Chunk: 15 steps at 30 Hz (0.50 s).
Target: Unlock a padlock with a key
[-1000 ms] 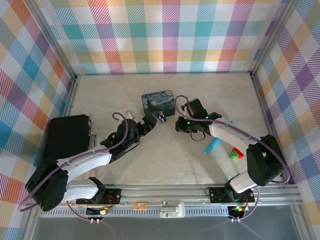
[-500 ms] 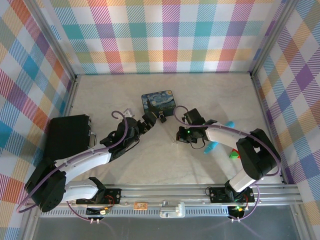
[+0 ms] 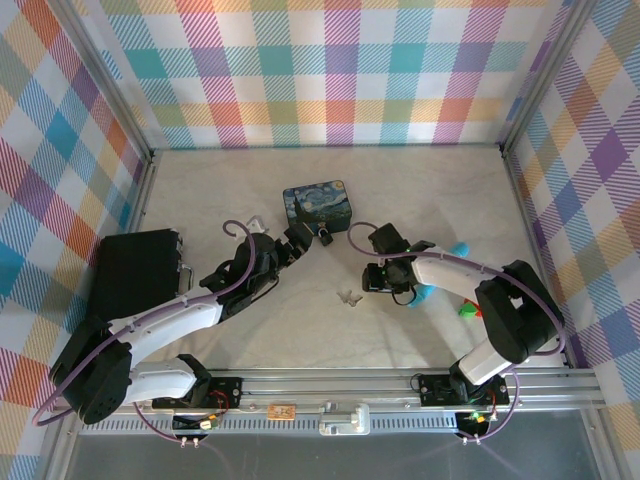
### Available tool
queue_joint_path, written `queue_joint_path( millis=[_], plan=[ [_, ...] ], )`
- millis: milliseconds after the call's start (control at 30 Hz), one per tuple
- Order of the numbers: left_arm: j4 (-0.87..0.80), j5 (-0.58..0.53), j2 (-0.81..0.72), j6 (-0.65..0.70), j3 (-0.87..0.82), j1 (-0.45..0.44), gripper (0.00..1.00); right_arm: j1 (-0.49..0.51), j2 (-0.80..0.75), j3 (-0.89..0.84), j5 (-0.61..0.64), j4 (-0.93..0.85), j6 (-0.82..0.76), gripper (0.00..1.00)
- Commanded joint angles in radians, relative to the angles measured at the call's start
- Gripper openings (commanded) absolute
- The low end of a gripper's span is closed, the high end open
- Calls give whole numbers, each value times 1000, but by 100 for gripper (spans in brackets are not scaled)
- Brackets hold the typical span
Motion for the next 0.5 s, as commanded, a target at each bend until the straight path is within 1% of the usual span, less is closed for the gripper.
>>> queue_joint_path(
  millis=[0, 133, 233, 333, 467],
  plan=[
    [-26, -26, -1, 17, 28, -8, 100, 60, -6, 52, 48, -50, -28, 47],
    [-73, -69, -23, 17, 24, -8, 100, 136, 17, 69, 62, -67, 6, 51],
    [-110, -116, -54, 15, 12, -5, 100, 195, 40, 82, 97, -50, -58, 52],
    [-146, -148, -92, 18, 1, -2, 100, 225, 71, 117, 110, -57, -139, 48],
    [-194, -183, -148, 26, -13, 2, 100, 250, 103, 139, 74, -45, -195, 42]
  ],
)
